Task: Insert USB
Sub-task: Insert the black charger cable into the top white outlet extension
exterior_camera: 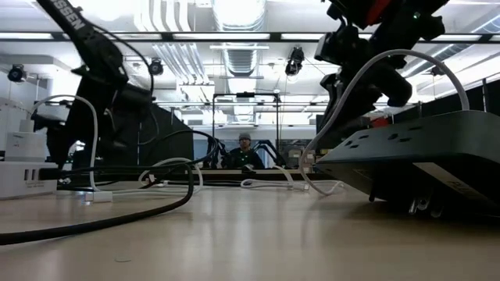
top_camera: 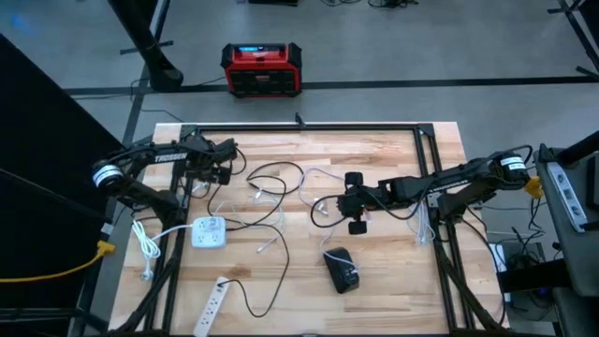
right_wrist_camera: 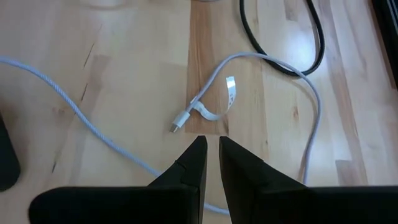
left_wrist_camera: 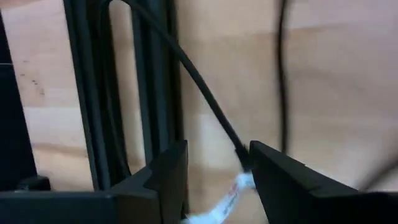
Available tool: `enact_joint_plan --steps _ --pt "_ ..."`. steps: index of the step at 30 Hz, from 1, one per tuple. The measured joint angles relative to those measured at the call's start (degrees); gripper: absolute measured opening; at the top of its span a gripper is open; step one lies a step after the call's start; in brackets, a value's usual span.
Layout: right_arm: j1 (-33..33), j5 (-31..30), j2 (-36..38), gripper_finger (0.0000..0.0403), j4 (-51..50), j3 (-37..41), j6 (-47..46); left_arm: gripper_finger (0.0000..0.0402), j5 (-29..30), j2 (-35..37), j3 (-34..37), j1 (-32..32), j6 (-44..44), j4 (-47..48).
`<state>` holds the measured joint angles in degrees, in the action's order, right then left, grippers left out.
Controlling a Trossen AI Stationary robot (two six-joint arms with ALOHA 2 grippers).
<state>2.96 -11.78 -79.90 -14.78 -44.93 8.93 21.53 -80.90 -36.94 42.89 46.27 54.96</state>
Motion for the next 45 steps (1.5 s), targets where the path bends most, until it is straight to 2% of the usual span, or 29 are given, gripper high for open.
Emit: enact_joint_plan --steps 5,10,14,19,23,30,36,39,45 --pt "0.1 0.2 0.0 0.0029 0.5 0.0 -0.2 0.0164 0.4 0.2 3.3 1.9 -3.3 -8.4" --pt "0.2 0.2 0.0 0.0028 0.5 0.0 -1.8 0.0146 0.6 0.2 3.6 1.9 -4.7 -10.3" --pt "0.2 0.2 0.0 0.0029 0.5 0.0 -2.2 0.0102 0.0 0.2 3.6 1.9 -7.1 -11.0" --pt "0.2 0.2 0.0 0.0028 0.5 0.0 -2.0 0.0016 -1.4 0.0 2.8 1.9 -12.0 -11.0" --pt "0.1 0.2 0.0 0.003 0.5 0.0 -1.6 0.0003 -2.4 0.1 -0.8 0.9 -14.9 -9.6" --pt "0.1 0.2 0.0 0.0029 0.8 0.0 -0.5 0.0002 -11.0 0.3 -13.8 -4.6 -21.8 -6.4" --pt "0.0 0.2 0.2 0.0027 6.2 0.0 3.6 0.0001 -20.1 0.4 -23.7 -9.5 -24.1 -6.6" --pt "0.0 0.2 1.6 0.0029 10.5 0.0 8.2 0.0001 -25.0 0.4 -26.0 -11.9 -24.6 -7.7" --pt "-0.2 1.9 4.9 0.0028 24.6 -0.1 17.6 0.0001 -38.4 0.4 -26.7 -16.9 -25.6 -12.2"
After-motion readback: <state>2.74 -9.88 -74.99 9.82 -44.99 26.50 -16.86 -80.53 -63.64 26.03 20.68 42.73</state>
